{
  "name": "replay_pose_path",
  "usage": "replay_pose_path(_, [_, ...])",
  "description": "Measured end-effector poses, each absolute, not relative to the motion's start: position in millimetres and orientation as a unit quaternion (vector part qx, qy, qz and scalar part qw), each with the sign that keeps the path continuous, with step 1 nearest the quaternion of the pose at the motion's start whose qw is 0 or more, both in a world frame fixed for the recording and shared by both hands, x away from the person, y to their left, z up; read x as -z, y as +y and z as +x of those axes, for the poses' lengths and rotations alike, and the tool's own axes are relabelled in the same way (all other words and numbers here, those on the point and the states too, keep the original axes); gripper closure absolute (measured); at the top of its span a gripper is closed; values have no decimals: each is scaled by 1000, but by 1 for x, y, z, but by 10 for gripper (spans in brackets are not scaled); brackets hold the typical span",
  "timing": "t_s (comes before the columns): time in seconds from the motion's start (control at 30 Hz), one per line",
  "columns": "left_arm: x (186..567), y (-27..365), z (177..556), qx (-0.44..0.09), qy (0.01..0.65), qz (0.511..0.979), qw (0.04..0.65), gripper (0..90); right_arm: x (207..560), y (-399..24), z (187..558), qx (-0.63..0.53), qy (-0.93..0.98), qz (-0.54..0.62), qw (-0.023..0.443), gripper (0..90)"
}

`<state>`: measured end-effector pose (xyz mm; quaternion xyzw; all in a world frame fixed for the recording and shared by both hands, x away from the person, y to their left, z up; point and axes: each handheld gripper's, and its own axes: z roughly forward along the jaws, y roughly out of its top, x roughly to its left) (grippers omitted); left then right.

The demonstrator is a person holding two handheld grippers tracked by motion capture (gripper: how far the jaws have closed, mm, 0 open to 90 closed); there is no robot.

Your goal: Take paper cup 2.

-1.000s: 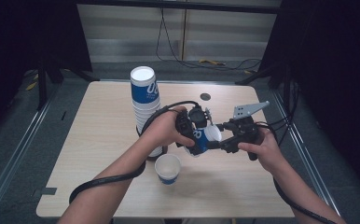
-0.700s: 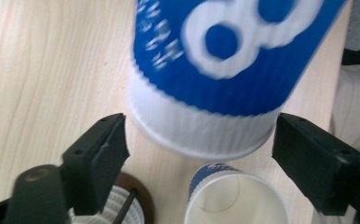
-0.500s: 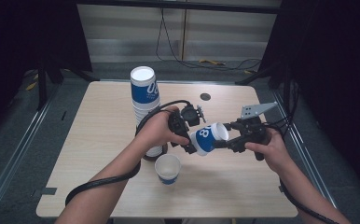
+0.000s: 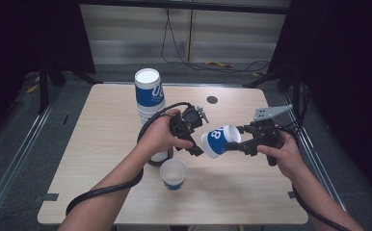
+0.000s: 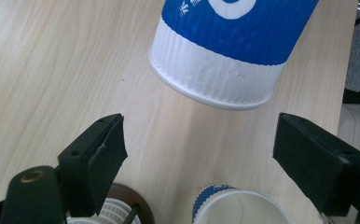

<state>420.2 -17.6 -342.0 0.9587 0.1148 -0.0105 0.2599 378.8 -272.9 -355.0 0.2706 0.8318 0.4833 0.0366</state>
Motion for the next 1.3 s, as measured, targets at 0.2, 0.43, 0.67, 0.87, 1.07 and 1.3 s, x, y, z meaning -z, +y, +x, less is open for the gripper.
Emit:
replay_pose_path(0.2, [346,-22,420,14,108,960,257,169,352,-272,380,-482,832,272,39,276])
replay_pose_path(0.43, [349,-26,420,10,115,959,259,168,350,-271,380,-480,835,268,35,276])
replay_pose_path(0.67, [353,-29,419,15,108,959,262,167,351,-269,381,-476,837,268,37,276])
replay_pose_path(0.87, [356,-32,418,15,108,959,262,167,352,-265,381,-473,840,262,34,275])
replay_pose_path(1.07, [358,-34,418,8,101,957,271,159,350,-260,382,-477,840,258,32,276])
replay_pose_path(1.3, [361,-36,417,8,93,955,282,147,350,-256,383,-481,838,255,25,276])
